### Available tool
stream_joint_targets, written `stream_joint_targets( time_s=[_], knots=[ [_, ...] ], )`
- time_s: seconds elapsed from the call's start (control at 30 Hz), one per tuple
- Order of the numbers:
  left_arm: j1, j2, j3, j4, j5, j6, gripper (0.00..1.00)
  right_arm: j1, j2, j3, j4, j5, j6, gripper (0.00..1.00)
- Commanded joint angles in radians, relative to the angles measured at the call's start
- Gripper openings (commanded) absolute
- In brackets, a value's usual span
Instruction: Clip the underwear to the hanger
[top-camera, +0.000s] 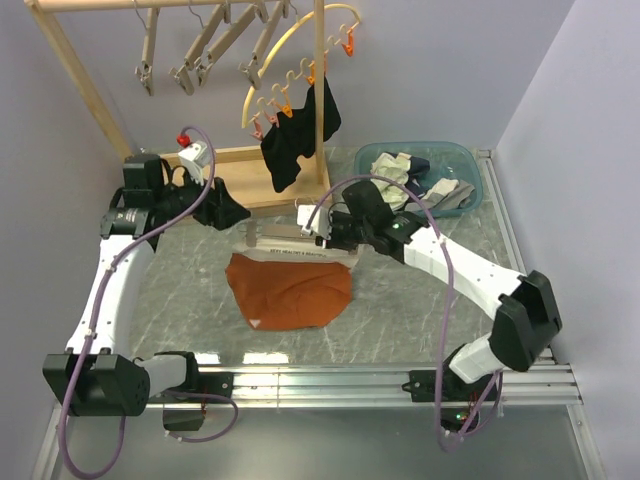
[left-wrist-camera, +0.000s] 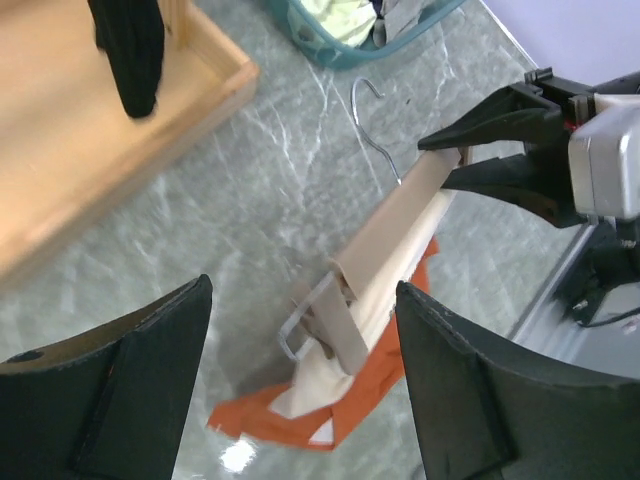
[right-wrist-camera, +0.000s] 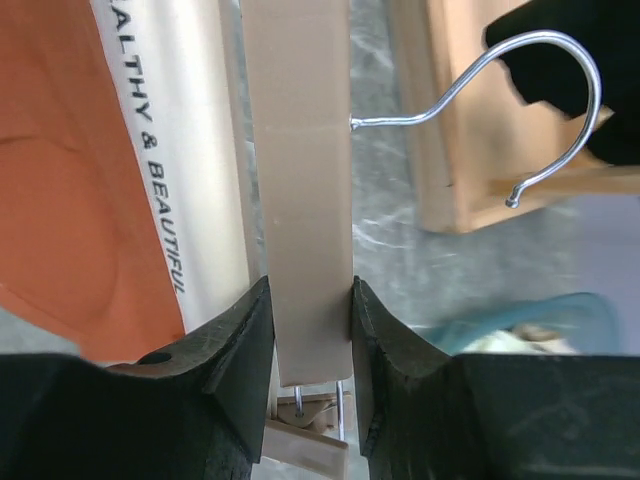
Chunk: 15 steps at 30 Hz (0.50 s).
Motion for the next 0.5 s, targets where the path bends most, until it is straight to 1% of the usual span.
stream_joint_targets(
  time_s=[0.0,0.1,0.13,0.27,0.3,0.37,0.47],
  knots=[
    [0.002,0.008,0.123,-0.130,0.053,0.178,0.79,0.044,-0.070,-0.062,0.114,0.107,-0.144,0.00],
    [0.002,0.011,0.171,-0.201,0.070,0.239,0.78,0.083,-0.115,-0.099,0.145,0.177,-0.240,0.00],
    [0.002,0.016,0.182,-0.252,0.073,0.256,0.78,0.093,-0.121,-0.111,0.159,0.197,-0.259,0.00],
    [-0.011,0.028,0.196,-0.358,0.079,0.325,0.73,0.134,-0.127,-0.123,0.269,0.288,-0.331,0.00],
    [-0.017,0.022,0.185,-0.360,0.067,0.321,0.71,0.153,-0.127,-0.125,0.286,0.333,-0.343,0.00],
    [-0.039,-0.010,0.144,-0.342,0.029,0.311,0.70,0.170,-0.129,-0.130,0.336,0.363,-0.377,0.00],
    [-0.074,-0.047,0.105,-0.330,-0.001,0.314,0.70,0.209,-0.138,-0.131,0.367,0.397,-0.411,0.00]
  ],
)
